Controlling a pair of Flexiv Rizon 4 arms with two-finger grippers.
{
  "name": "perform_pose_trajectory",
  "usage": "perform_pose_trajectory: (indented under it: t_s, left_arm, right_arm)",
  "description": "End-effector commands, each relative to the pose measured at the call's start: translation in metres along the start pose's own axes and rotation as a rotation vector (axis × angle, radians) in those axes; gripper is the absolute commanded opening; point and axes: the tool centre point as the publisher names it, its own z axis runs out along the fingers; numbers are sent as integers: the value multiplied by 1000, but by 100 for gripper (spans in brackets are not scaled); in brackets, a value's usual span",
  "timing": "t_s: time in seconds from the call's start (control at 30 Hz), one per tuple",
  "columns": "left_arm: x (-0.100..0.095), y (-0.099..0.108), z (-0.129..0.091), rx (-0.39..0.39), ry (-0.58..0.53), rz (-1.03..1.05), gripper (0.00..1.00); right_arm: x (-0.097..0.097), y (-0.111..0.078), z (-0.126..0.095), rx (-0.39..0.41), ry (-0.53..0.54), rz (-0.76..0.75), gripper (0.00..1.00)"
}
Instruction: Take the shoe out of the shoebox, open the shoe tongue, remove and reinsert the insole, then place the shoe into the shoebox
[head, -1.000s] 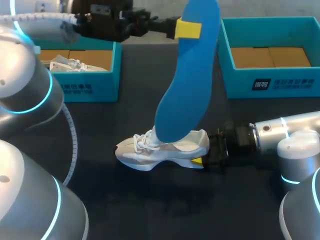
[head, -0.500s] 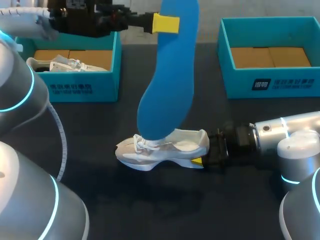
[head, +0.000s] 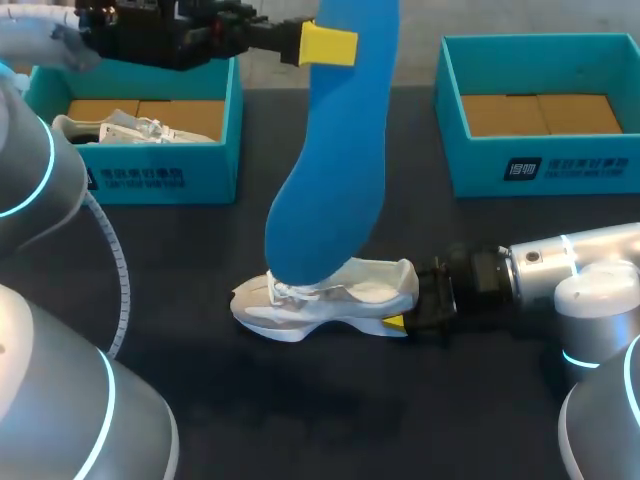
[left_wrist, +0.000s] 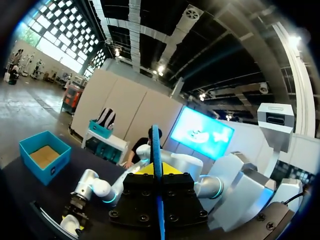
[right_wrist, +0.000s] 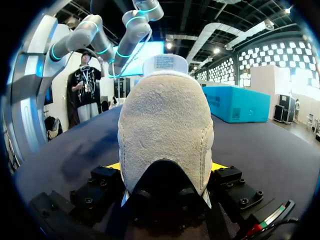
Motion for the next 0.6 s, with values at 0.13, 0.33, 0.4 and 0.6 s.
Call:
perform_pose_trajectory:
  t_s: [0.13,0.33,0.4,0.6]
  left_arm:
    - [1,10,-2,4,12,-25,0]
    - [3,19,-8,10,13,-29,0]
    - [3,23,-10,14,17,-31,0]
    - [3,26,-15,46,8,-28,0]
  right_arm:
    - [1,-1,2,4,-1,1,0]
    - [1,-1,2,4,-1,1,0]
    - [1,-1,2,4,-1,1,0]
    - [1,-1,2,4,-1,1,0]
